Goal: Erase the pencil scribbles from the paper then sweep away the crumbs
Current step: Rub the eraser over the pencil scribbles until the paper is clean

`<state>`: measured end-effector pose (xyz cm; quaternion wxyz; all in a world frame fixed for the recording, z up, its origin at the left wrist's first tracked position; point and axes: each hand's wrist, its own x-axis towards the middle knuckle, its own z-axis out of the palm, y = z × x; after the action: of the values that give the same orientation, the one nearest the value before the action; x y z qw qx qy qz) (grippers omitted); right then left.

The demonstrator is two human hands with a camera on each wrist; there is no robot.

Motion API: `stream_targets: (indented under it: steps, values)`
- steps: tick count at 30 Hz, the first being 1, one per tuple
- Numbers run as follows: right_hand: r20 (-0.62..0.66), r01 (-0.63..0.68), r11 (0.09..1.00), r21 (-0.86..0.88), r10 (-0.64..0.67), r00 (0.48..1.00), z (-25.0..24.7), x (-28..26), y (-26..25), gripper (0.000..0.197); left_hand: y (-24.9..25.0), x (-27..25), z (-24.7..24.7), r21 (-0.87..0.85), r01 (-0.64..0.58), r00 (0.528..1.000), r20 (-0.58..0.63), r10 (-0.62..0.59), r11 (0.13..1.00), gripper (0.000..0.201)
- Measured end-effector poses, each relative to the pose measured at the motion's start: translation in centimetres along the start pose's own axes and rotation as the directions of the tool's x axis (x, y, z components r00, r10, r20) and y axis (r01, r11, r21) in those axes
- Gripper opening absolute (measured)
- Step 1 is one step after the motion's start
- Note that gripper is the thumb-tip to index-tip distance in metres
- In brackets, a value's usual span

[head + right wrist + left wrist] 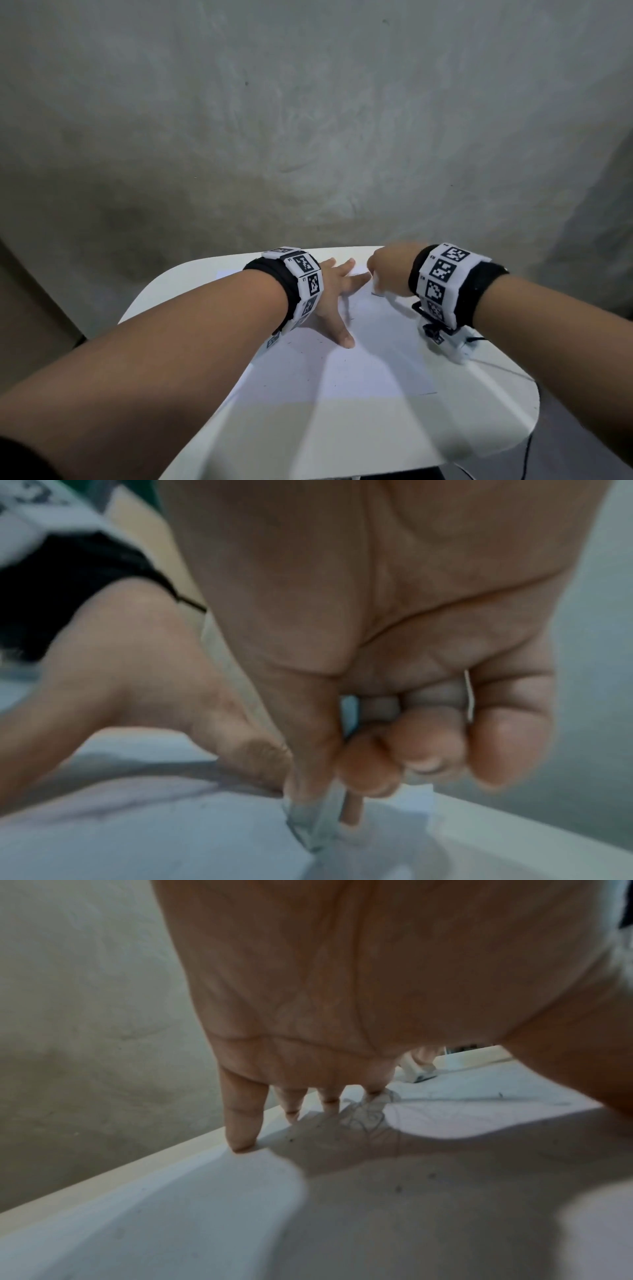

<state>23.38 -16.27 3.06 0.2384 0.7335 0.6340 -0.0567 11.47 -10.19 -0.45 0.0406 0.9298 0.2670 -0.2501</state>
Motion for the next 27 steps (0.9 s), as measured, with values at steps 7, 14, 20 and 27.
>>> stream_targets:
  steps: [7,14,20,27]
  values:
    - [0.034,0.016,0.998,0.054,-0.018,0.999,-0.2,0.1,0.0,0.034,0.1,-0.4,-0.3,-0.019,-0.013,1.0,-0.006,0.013,1.0,0.123]
    - [0.054,-0.071,0.986,0.147,0.064,0.996,0.3,1.4,1.4,0.023,-1.1,-1.4,1.0,-0.05,-0.001,1.0,0.004,0.001,0.999,0.127]
    - [-0.047,-0.09,0.975,0.204,0.102,0.994,-0.1,1.9,1.8,0.014,-1.1,-1.3,1.3,-0.059,-0.01,1.0,-0.01,0.01,0.998,0.129]
    - [0.031,0.016,1.0,-0.024,-0.015,0.999,-0.3,2.1,0.0,0.027,-1.1,-0.8,1.4,-0.05,-0.018,1.0,-0.018,0.017,0.999,0.131]
